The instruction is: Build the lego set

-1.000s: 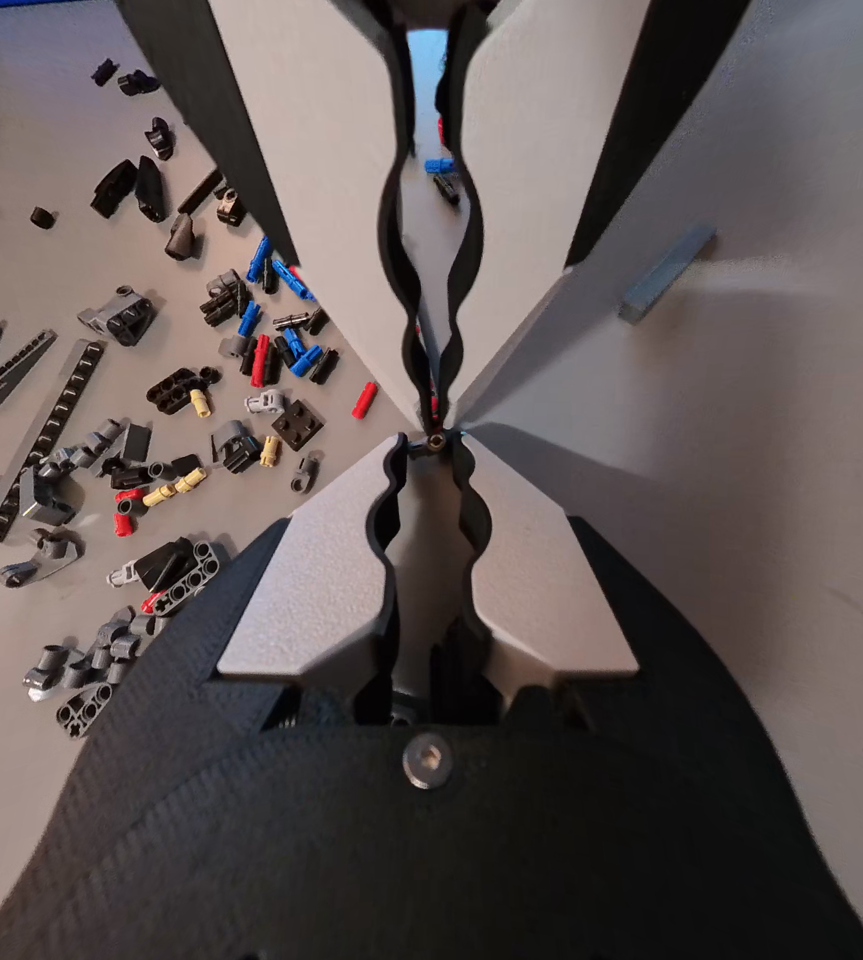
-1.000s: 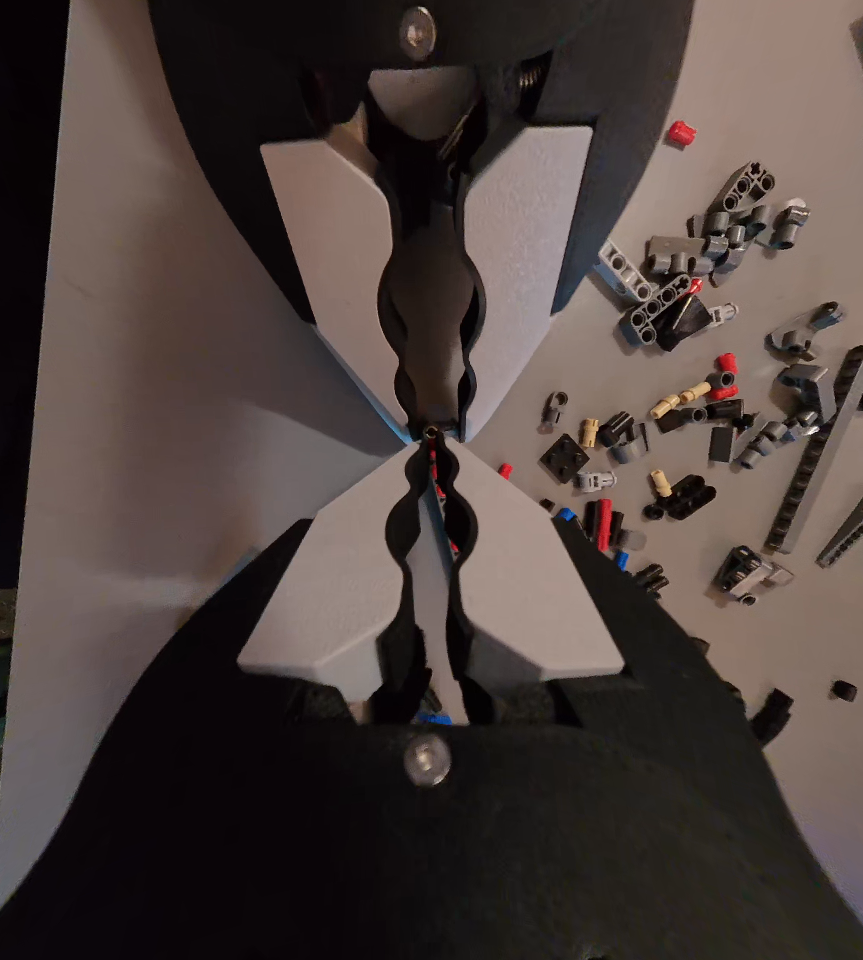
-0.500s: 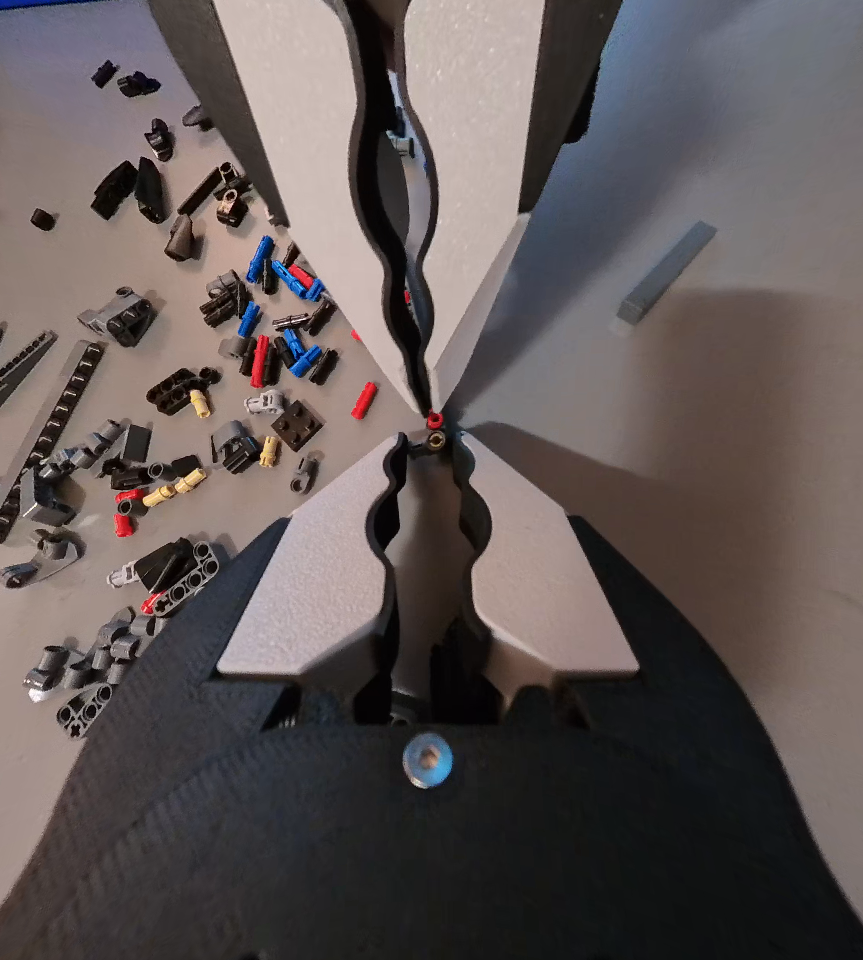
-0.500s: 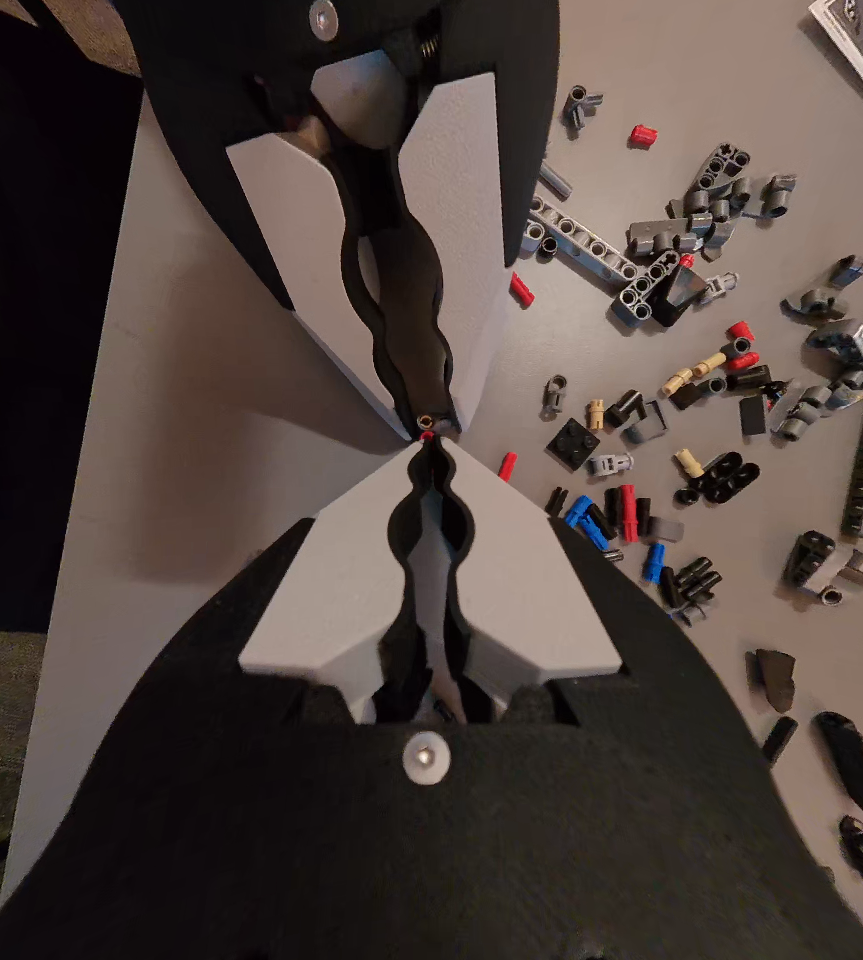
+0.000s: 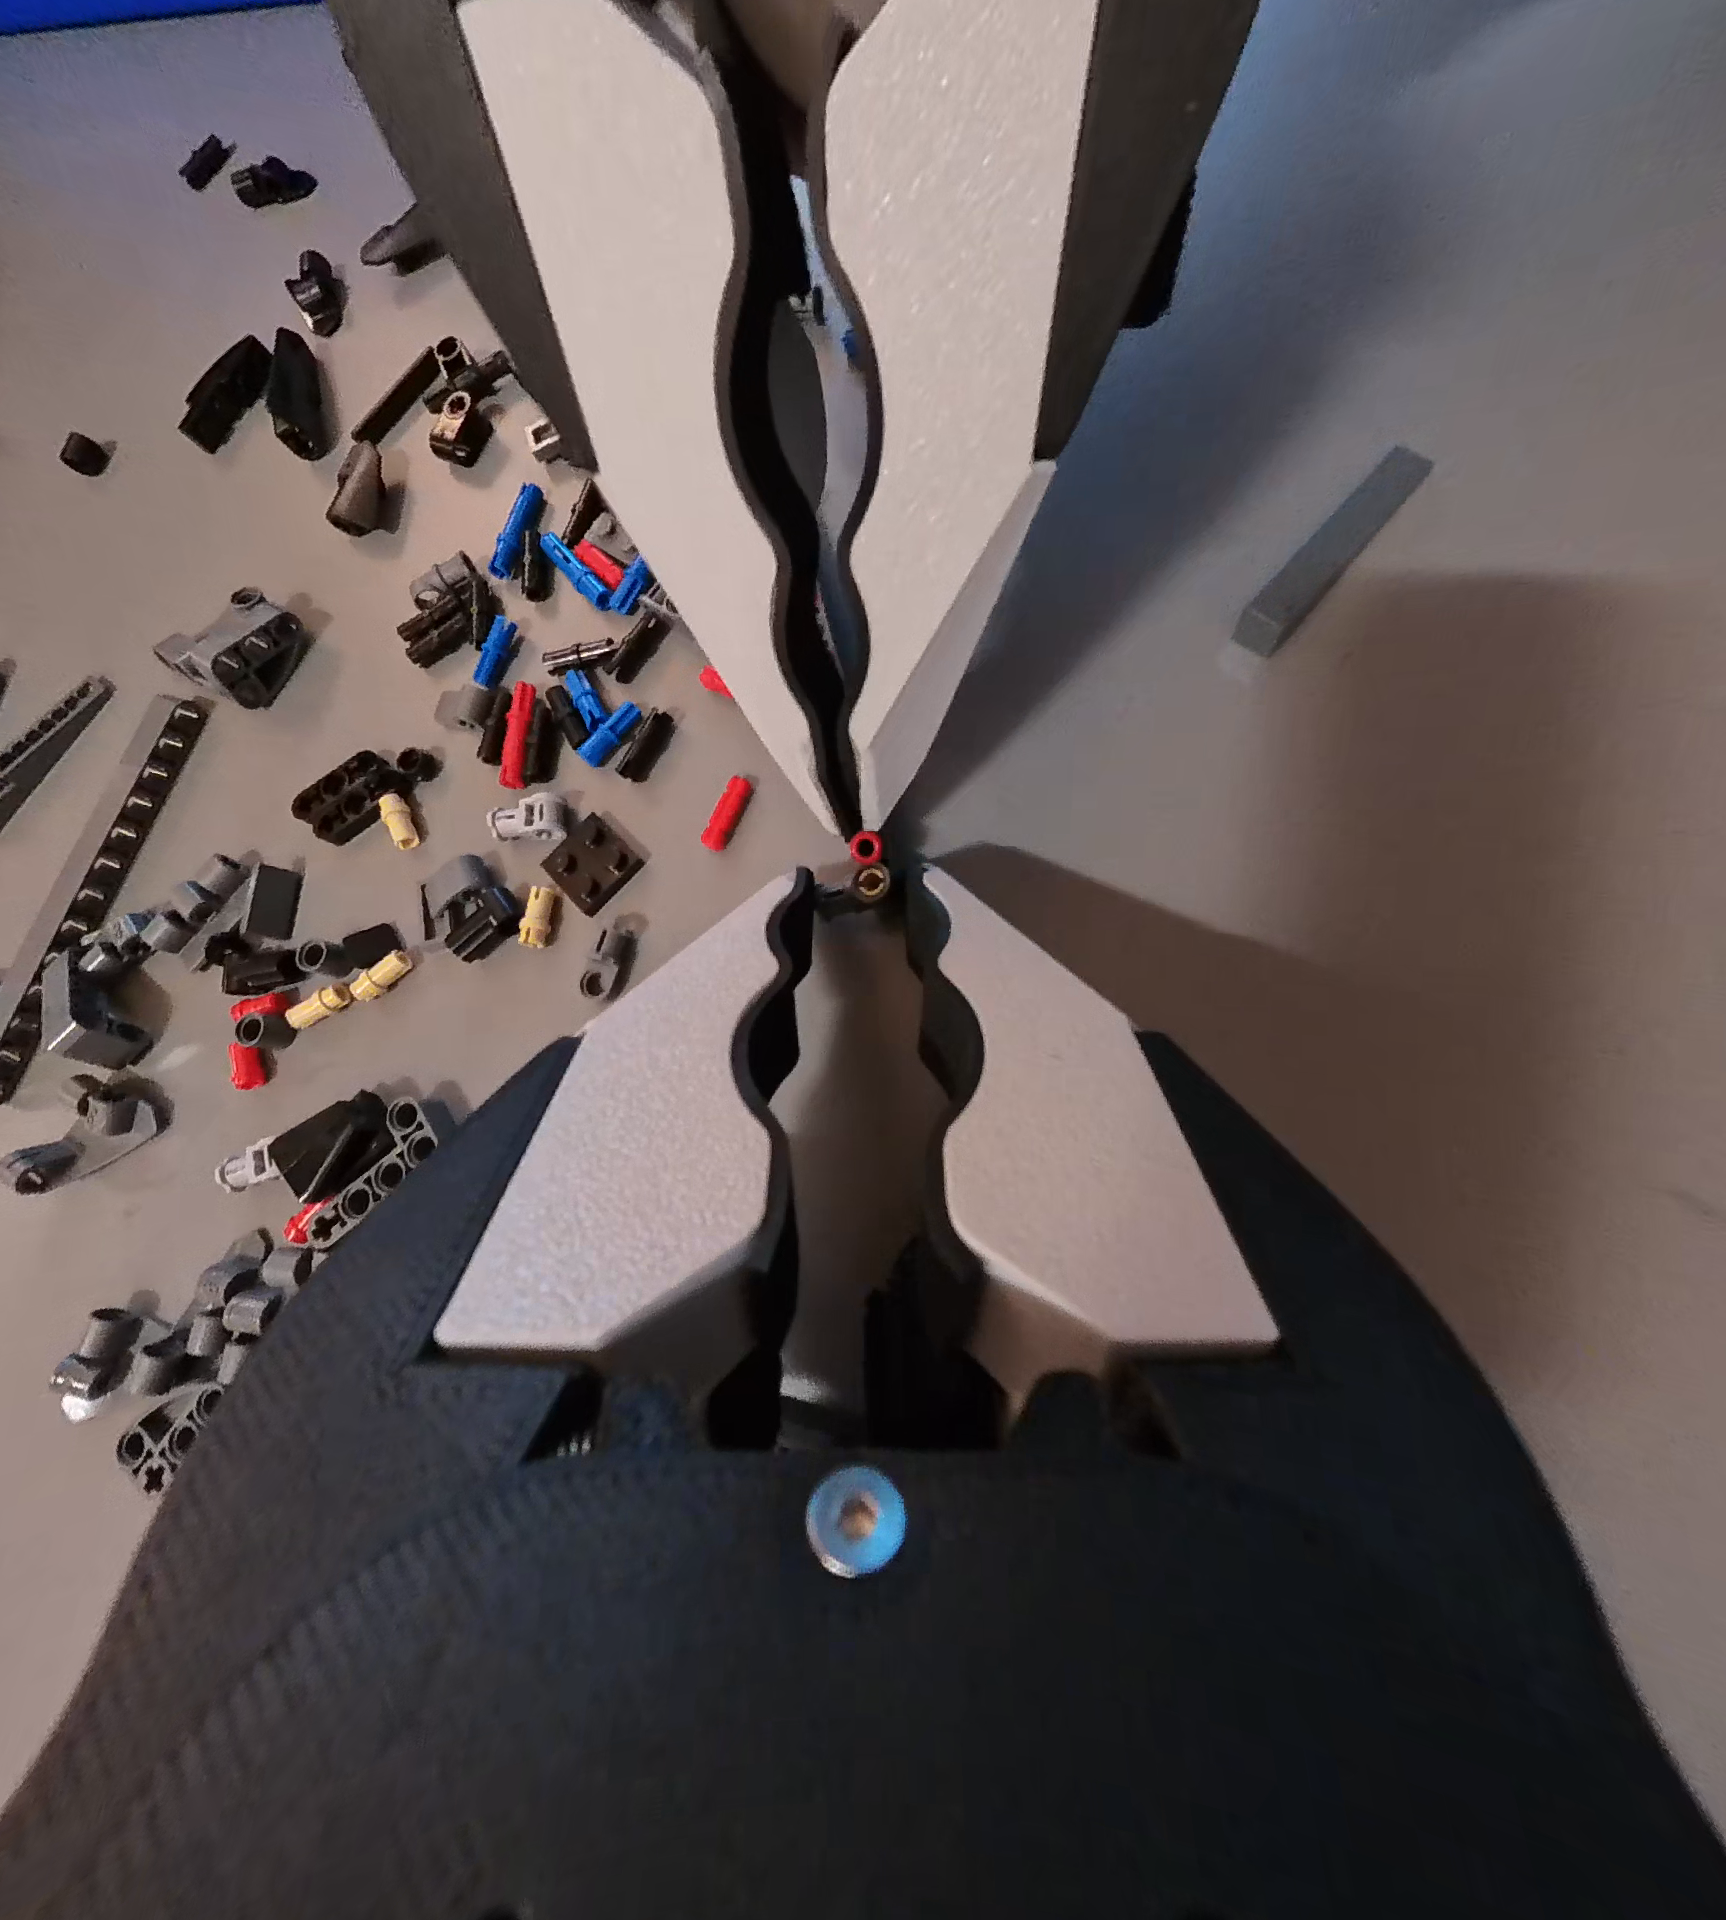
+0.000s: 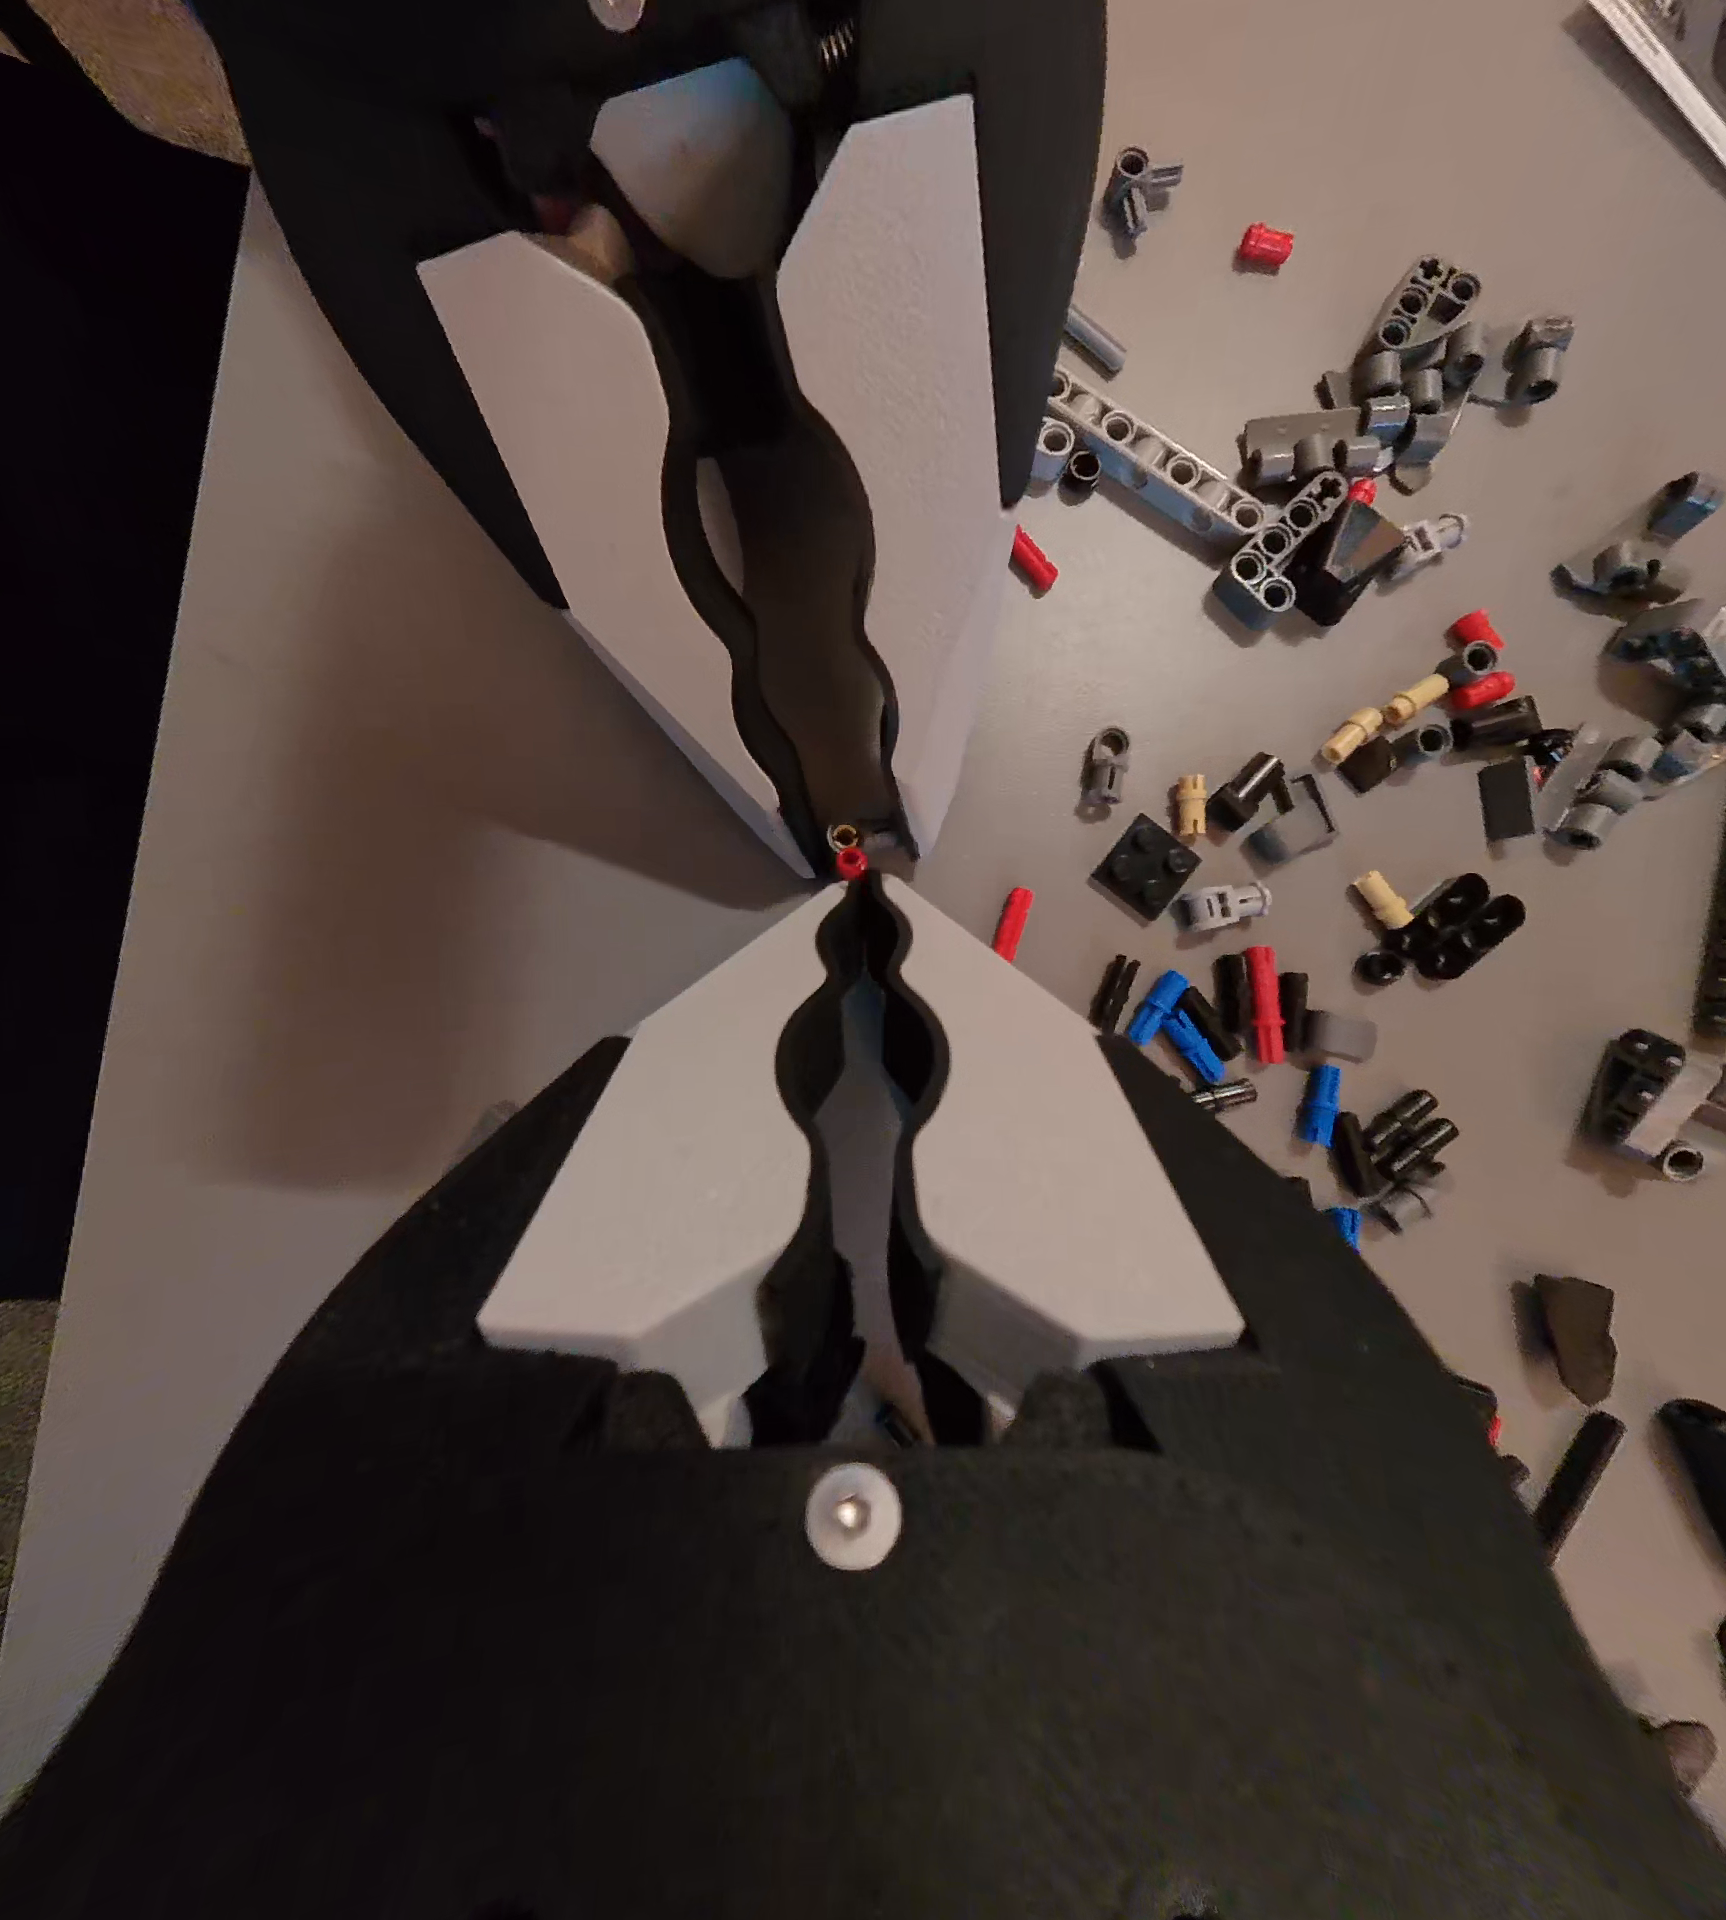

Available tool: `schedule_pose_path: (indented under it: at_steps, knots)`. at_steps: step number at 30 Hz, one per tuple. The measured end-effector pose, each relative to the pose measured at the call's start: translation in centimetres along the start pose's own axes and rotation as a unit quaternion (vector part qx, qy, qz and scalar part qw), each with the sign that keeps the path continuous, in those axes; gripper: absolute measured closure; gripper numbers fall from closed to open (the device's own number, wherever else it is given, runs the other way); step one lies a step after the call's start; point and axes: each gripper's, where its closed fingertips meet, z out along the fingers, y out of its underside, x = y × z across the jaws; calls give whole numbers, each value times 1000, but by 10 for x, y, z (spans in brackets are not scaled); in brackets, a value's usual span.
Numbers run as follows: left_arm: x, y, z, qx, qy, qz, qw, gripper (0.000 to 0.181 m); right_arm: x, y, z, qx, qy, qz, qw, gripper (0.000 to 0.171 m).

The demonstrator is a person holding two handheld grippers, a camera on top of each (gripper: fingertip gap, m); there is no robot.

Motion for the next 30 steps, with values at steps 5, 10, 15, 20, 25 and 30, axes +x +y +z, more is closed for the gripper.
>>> schedule_pose_path:
  at_steps: [5,10,15,20,25,30]
  knots:
    - [0,0,0,0,2,0,1000,166,0,-1,-2,9,4,1,1000,171]
    - [0,0,1,0,3,-1,1000,166,1,-4,-7,13,11,-5,1000,166]
    - [0,-1,1,0,4,-1,1000,166,-1,-1,-2,-11,16,-26,999,162]
    - [0,-1,1,0,3,0,1000,166,-3,-3,-1,-16,39,-51,998,164]
    - [0,-1,2,0,3,2,1000,166,-4,-3,1,-22,55,-65,996,168]
    - [0,-1,1,0,1,4,1000,166,-4,-3,1,2,41,-37,998,170]
